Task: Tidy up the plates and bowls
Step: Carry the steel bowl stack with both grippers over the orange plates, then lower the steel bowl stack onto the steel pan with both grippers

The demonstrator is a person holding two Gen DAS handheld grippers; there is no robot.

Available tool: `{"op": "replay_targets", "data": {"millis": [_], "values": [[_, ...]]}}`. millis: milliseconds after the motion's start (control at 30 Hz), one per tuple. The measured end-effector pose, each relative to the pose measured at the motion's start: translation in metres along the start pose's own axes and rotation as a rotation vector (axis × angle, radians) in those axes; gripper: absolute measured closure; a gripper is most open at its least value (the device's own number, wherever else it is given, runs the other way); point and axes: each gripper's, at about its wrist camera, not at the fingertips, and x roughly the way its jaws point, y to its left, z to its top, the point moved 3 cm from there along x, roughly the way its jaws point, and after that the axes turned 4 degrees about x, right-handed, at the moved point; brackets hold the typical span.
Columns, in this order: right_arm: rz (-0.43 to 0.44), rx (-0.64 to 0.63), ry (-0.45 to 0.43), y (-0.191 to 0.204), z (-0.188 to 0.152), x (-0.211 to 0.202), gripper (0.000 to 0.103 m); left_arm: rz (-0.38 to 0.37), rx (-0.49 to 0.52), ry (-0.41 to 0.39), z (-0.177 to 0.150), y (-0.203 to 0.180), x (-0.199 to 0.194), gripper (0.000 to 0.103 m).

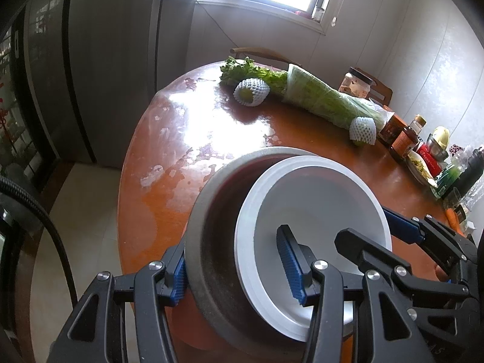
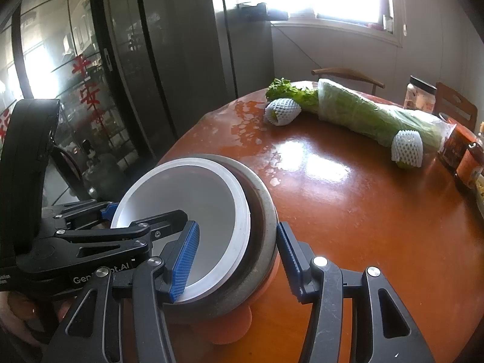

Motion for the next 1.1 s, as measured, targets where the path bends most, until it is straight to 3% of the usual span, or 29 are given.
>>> {"op": "replay_targets", "data": {"millis": [800, 1100], "values": [[-0.004, -0.002, 0.002, -0.002, -0.001, -0.001, 0.047, 0.001, 0.002, -0.013, -0.002, 0.0, -0.005, 0.046], [-0.021, 0.013, -0.013, -0.008, -0.001, -0.008, 0.038, 0.016, -0.001, -0.037, -0.003, 0.001, -0.016, 0.042]]}}
